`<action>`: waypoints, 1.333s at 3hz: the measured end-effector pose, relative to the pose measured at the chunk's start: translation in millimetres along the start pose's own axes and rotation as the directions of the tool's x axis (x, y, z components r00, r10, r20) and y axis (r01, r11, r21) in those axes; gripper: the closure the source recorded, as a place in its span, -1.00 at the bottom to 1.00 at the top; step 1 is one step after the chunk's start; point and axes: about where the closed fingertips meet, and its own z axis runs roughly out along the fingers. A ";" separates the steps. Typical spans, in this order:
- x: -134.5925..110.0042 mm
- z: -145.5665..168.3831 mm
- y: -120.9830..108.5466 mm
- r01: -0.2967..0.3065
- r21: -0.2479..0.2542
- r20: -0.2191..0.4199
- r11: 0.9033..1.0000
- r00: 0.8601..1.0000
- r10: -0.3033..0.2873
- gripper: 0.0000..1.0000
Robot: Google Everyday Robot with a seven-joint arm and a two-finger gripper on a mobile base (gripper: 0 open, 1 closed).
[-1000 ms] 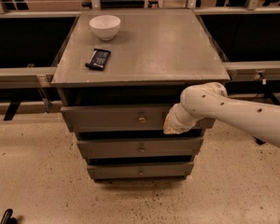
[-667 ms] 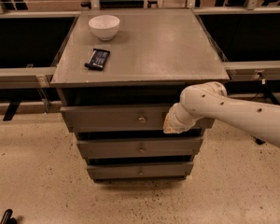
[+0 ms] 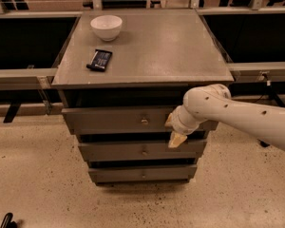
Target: Close top drawer
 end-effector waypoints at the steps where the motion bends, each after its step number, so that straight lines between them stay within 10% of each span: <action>1: 0.0 0.0 0.0 0.000 0.000 0.000 1.000 1.000 0.000 -1.00; 3: -1.9 -1.2 4.2 0.000 0.000 0.000 1.000 1.000 0.000 -1.00; 4: -24.4 -31.6 12.7 0.031 0.076 0.073 0.997 0.997 -0.037 -1.00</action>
Offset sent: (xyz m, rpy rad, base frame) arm 0.0000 0.0000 0.0000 0.0000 0.0000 0.0000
